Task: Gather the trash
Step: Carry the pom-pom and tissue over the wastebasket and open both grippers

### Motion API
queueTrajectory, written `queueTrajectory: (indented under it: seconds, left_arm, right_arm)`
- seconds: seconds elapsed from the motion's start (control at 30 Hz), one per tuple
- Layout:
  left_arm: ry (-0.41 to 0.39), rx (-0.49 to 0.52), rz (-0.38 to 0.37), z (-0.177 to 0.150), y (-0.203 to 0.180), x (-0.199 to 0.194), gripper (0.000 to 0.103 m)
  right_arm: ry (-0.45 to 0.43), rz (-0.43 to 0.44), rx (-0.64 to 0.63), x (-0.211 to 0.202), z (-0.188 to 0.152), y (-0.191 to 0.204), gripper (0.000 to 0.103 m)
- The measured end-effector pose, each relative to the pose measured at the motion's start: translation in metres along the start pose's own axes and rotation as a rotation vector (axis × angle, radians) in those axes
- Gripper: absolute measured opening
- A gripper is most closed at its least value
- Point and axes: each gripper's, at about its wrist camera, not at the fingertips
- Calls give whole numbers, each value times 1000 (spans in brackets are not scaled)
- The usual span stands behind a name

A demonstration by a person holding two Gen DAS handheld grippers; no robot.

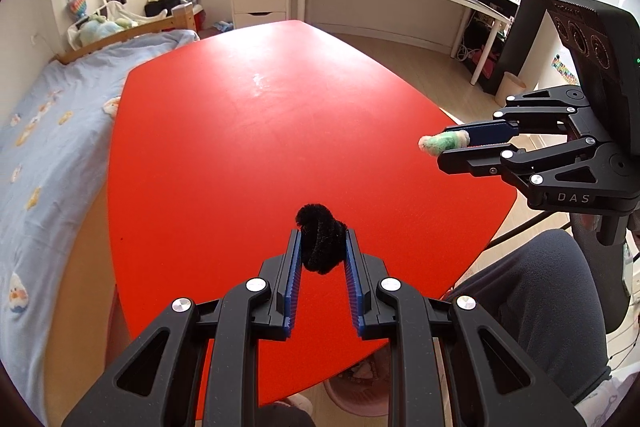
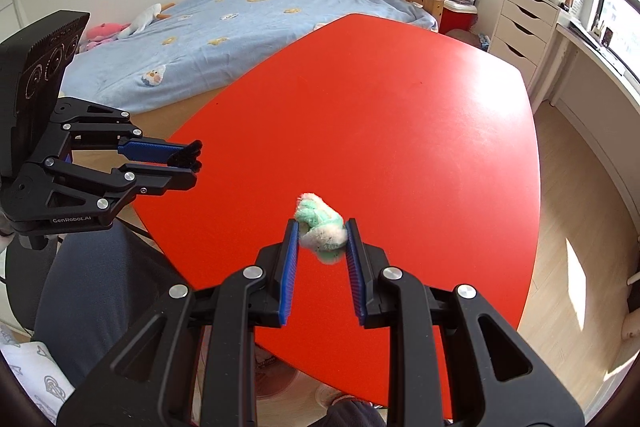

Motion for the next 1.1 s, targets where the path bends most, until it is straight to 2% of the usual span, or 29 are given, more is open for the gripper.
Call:
queueTrajectory:
  seconds: [0.43, 0.8, 1.1]
  left_arm:
    - [-59, -48, -10, -41, -10, -53, 21]
    - [-40, -53, -57, -80, -28, -69, 21]
    - [-6, -37, -95, -100, -41, -70, 21]
  right_arm:
    - [-83, 26, 23, -45, -52, 54, 23]
    - [-55, 53, 27, -57, -92, 89, 23]
    - [-26, 91, 53, -50, -111, 99, 23]
Point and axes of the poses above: each gripper's, at about its wrist camera, not at the fingertips, and x roughly the way its jaws point, y to its left, z to its top, and after that the axes turned 12 degrees about z, right-handed
